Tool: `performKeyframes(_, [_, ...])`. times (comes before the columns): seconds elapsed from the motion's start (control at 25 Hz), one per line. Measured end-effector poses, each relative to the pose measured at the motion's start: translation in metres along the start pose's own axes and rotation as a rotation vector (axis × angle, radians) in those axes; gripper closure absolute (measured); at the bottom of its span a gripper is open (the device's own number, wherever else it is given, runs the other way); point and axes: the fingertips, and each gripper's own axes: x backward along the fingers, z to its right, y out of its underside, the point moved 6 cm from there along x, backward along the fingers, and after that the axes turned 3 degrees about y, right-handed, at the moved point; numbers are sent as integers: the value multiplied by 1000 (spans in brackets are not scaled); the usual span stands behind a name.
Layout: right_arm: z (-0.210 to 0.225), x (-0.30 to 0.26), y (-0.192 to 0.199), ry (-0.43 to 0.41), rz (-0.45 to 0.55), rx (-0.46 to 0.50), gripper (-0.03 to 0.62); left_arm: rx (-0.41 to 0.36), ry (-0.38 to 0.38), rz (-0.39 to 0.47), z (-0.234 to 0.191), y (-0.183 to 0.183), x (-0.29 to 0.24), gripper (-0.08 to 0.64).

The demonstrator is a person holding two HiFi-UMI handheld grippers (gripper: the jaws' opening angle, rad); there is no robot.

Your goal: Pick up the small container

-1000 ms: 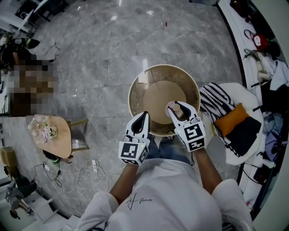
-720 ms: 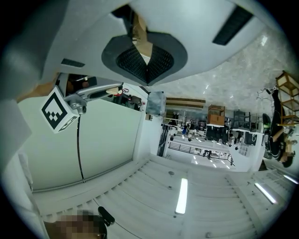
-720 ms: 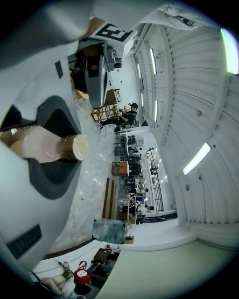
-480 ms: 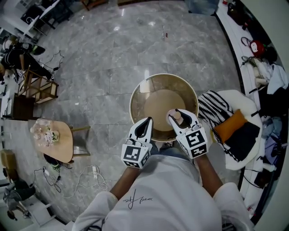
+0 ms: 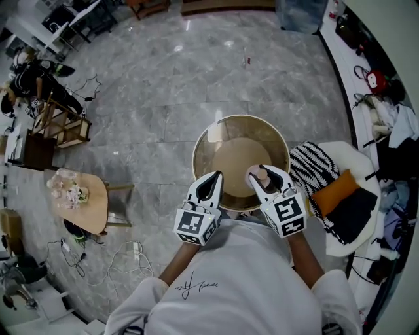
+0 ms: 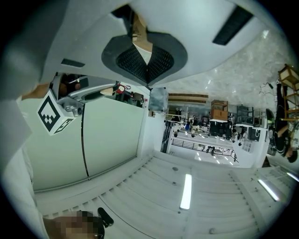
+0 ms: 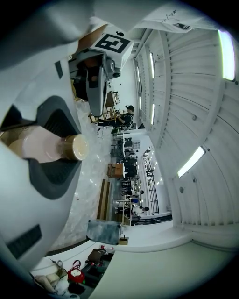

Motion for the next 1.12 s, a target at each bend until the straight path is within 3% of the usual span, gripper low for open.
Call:
performKeyframes(0.52, [-2,15,-2,13,9,11,453,-34,34,43,11,-13,6,545])
performKeyframes(1.12, [4,20,-9,33,10,24,453,-23,59,67,15,-19,4,545])
